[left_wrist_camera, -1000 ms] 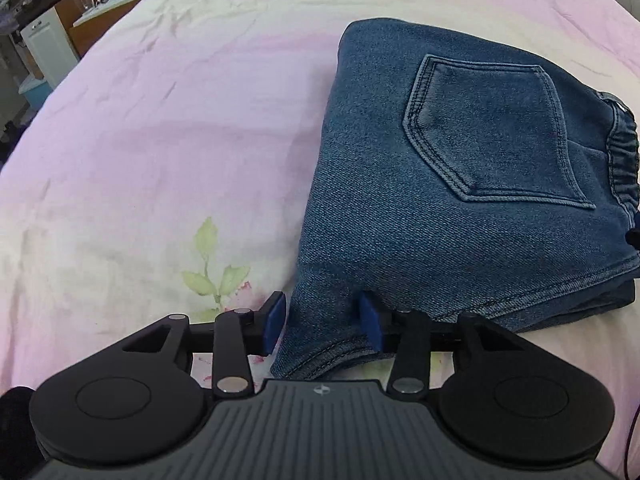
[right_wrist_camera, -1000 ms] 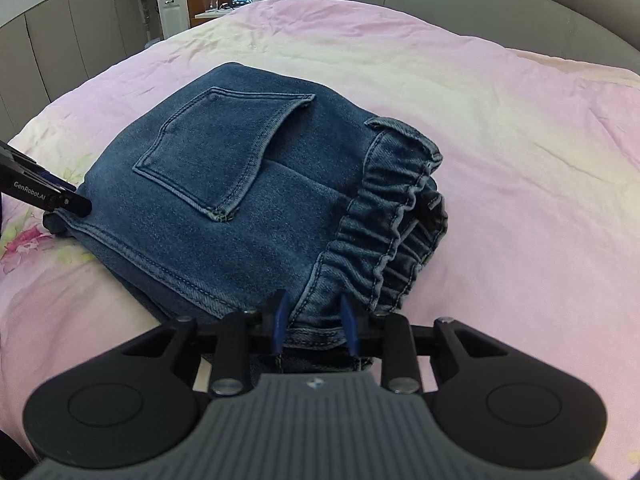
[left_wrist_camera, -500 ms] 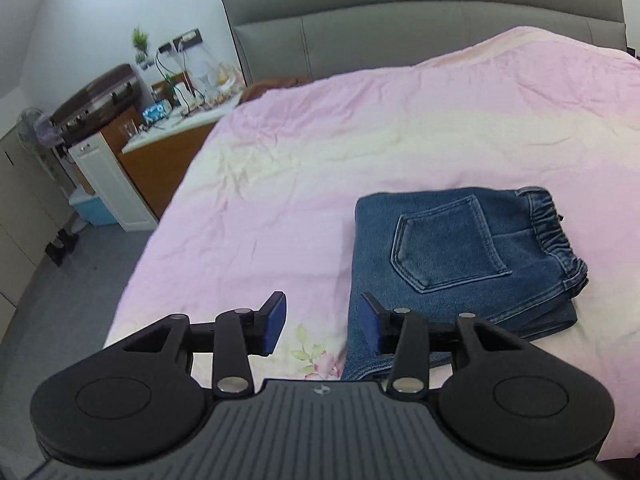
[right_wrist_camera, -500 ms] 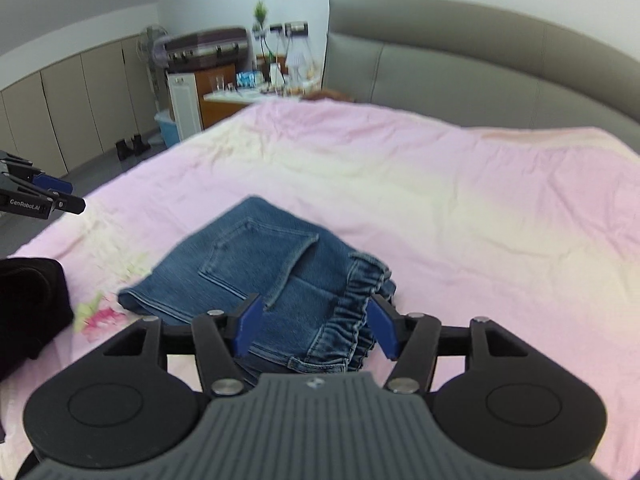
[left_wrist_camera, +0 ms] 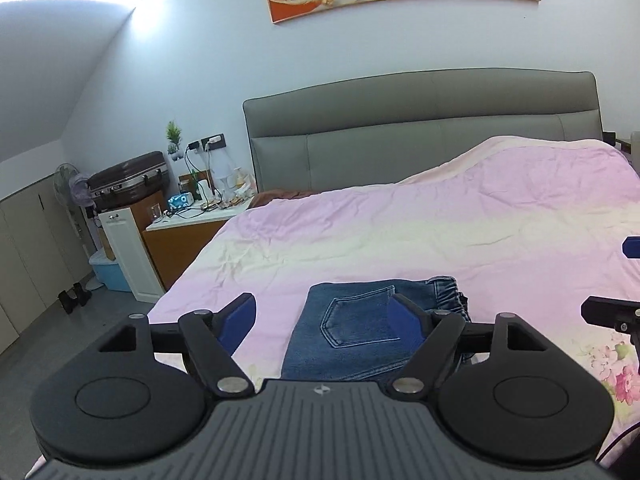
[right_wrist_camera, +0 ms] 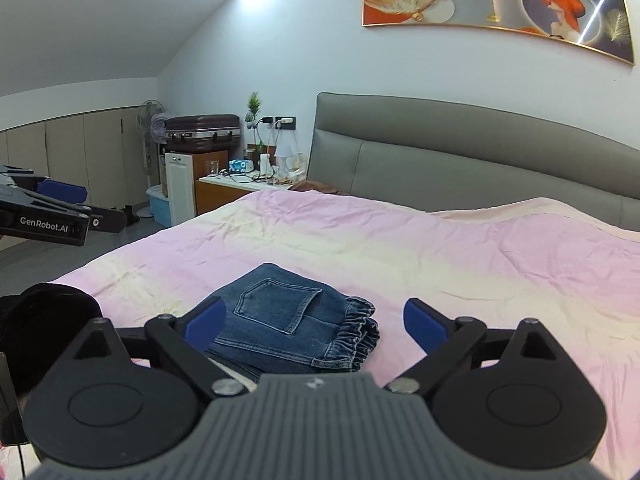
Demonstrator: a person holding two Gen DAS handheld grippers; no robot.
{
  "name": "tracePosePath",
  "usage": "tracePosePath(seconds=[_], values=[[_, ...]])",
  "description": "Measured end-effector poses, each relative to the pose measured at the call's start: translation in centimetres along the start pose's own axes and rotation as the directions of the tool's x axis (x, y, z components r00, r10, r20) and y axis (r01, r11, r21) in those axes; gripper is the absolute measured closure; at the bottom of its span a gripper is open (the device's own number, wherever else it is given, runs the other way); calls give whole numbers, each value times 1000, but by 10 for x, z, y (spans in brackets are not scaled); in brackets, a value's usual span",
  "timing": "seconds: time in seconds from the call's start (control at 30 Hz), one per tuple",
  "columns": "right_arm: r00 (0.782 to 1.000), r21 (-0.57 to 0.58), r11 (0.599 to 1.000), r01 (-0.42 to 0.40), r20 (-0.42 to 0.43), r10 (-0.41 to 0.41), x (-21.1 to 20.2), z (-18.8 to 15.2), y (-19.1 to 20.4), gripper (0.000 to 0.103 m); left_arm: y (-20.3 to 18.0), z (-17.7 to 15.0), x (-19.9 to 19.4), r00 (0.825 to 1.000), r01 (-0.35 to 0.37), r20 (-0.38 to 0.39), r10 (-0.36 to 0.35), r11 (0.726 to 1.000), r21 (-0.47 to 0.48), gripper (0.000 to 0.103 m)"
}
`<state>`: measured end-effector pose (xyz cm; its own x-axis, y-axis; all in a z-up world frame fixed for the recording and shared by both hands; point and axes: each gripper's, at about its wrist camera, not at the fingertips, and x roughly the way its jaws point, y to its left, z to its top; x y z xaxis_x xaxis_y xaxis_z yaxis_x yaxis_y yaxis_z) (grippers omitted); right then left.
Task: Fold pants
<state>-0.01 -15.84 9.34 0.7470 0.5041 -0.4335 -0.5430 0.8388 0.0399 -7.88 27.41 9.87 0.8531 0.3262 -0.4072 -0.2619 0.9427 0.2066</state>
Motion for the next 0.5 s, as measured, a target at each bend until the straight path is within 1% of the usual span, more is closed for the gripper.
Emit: tracePosePath(seconds=[0.03,0.07,0.13,0.23,0.33,0.4,0.5], values=[[1000,4,1000,19,15,-19,-7,-7,2,5,-6,-5,-4,1000,-12,2,12,1000,1,14],[999,12,999,33,26,-33,-13,-13,4,5,-12,-10,-6,1000,-20,0,20,1000,3,11],[998,35,998,56,37,-58,-22,-28,8,5,-21,-19,-10,1000,-19,-17,19,1000,-10,10],[996,42,996,83,39,-85,-28,-45,12,5,-27,-36,-12,998,3,-65,-9,996,-85,10],[995,61,994,95,27,-97,-24,-58,10,5,-31,-51,-4,994,1,-108,-14,992,-127,10],[996,82,993,91,11,-92,-16,-63,8,5,-38,-59,3,991,-16,-134,1,993,-117,10],[996,84,992,94,-13,-93,-4,-70,7,5,-46,-70,12,985,-29,-171,9,993,-114,10]])
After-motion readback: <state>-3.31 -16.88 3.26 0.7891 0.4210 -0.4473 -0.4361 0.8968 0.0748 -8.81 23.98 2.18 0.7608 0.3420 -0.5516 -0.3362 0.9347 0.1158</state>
